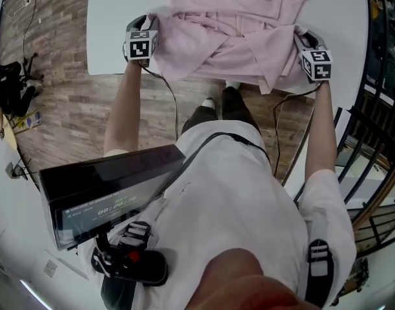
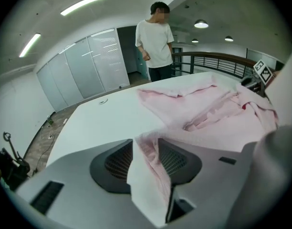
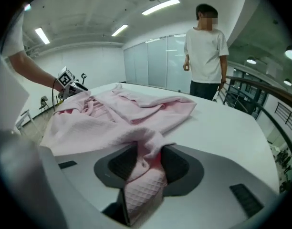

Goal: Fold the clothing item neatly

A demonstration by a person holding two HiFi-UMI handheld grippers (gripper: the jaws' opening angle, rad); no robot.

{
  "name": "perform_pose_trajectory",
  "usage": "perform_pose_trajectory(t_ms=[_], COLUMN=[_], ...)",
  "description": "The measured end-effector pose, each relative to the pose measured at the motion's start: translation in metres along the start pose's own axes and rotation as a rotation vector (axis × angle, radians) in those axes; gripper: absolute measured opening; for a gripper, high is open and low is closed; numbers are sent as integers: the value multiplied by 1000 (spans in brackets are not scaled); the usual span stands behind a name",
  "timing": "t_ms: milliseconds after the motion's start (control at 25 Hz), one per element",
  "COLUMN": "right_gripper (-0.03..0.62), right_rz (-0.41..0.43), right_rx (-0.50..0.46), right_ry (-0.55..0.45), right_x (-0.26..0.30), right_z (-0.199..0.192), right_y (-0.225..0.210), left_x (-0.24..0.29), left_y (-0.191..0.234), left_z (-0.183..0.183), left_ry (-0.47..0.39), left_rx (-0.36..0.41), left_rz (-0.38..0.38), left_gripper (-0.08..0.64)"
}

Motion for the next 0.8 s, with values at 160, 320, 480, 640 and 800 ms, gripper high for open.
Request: perform_pose_trajectory(t_ms=[160,320,480,640,800], right_gripper=[217,219,219,136,3], right_rz=[82,65,-15,-29,-22], right_rx=[53,76,87,128,141], right_ry=[49,112,115,-53,-115], right_x=[-4,-22,-30,-54,-72], right_z=[-7,-17,-12,21,32], right_y=[-2,-17,-33,8,77], left_x=[-3,-18,-31,-49,-52], left_y=[10,26,10,-40,-97], left_z=[1,10,43,60,59], left_ry=[-13,-58,-177,-222,-197], left_rx=[-37,-78,-72,-86,-44], left_rz=[1,10,-96,-256,-403], left_gripper=[207,207,206,85,3])
Point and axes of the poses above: the fingertips, and each gripper's own axes: x forward along the fingers, y to its left, z out of its top, the point moved 6 cm from there along -x, backward along the fingers, and after that the axes turned 14 degrees about -y, right-handed, at the moved point
